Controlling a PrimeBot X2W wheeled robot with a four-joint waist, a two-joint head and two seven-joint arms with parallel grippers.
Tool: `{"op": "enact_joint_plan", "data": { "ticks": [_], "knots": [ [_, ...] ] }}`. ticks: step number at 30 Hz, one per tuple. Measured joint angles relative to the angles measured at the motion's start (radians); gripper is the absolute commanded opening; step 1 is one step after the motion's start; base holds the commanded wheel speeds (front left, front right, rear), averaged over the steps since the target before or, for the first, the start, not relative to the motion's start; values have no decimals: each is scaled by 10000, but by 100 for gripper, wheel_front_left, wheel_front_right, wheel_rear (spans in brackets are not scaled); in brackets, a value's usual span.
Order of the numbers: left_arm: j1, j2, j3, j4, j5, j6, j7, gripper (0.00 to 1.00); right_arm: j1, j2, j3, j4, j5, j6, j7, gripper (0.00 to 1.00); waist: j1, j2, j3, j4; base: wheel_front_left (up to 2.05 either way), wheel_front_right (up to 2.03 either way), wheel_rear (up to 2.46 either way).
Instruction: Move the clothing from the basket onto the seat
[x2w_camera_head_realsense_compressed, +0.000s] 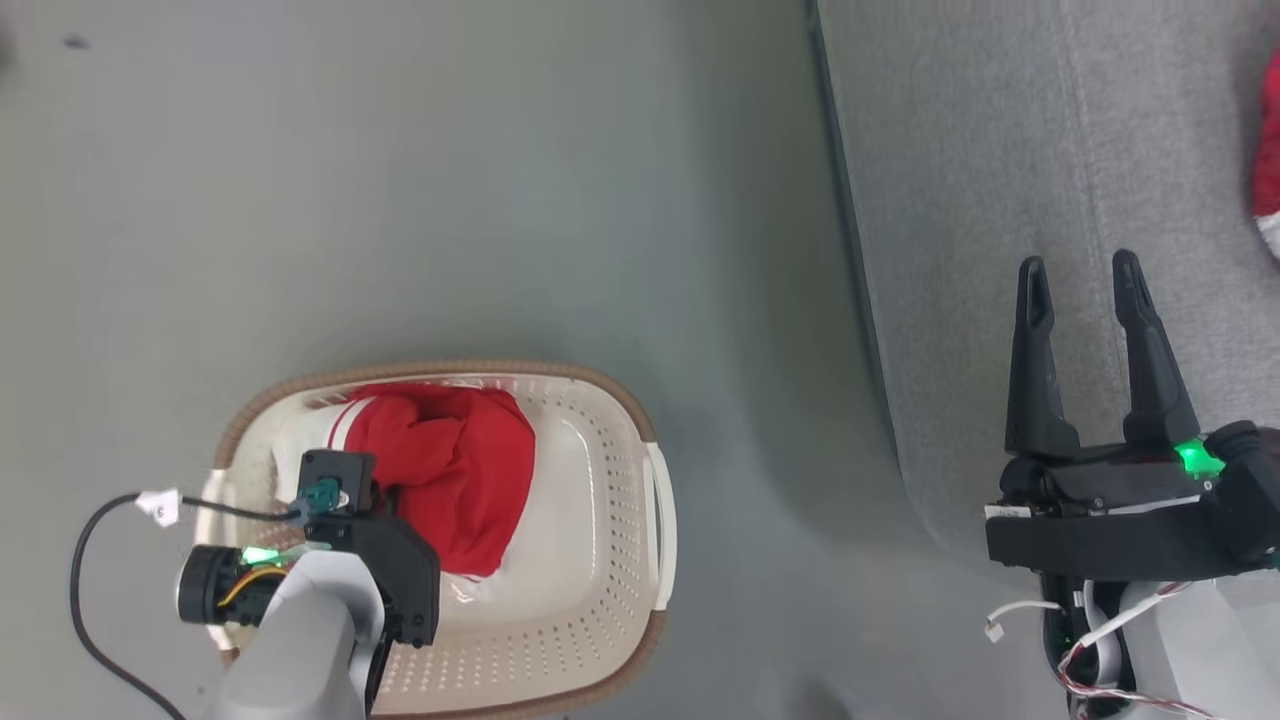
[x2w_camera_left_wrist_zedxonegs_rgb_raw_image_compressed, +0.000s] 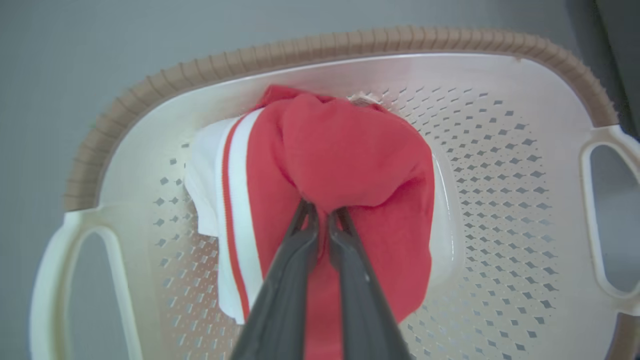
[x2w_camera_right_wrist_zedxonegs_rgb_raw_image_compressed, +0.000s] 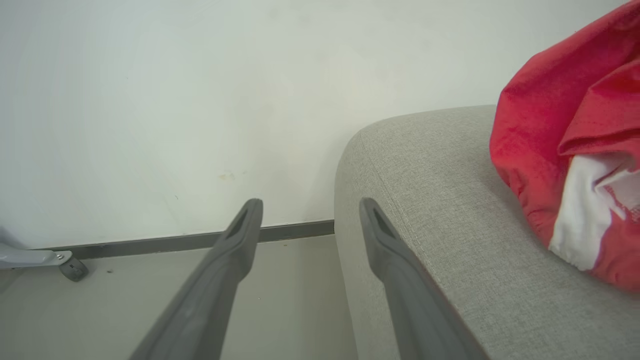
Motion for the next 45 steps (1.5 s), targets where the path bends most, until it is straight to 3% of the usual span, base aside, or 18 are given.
{"op": "enact_joint_plan", "data": {
  "ticks": [7, 28, 45],
  "knots": [
    [458, -136, 31, -240, -56, -169, -798, 0, 406, -217, -173, 397, 0, 90, 0, 100, -1, 0, -997, 297, 0, 0, 0],
    [2008, -322, -71, -2013, -383, -341, -1085, 0, 1788, -535, -163, 1003, -4, 362, 0, 100, -1, -1, -3796, 1489, 0, 0, 0],
    [3590, -71, 405, -6263, -278, 113, -1093, 0, 3195, -437, 297, 1392, 10, 550, 8, 100, -1, 0, -6106, 2248, 0, 0, 0]
  ]
}}
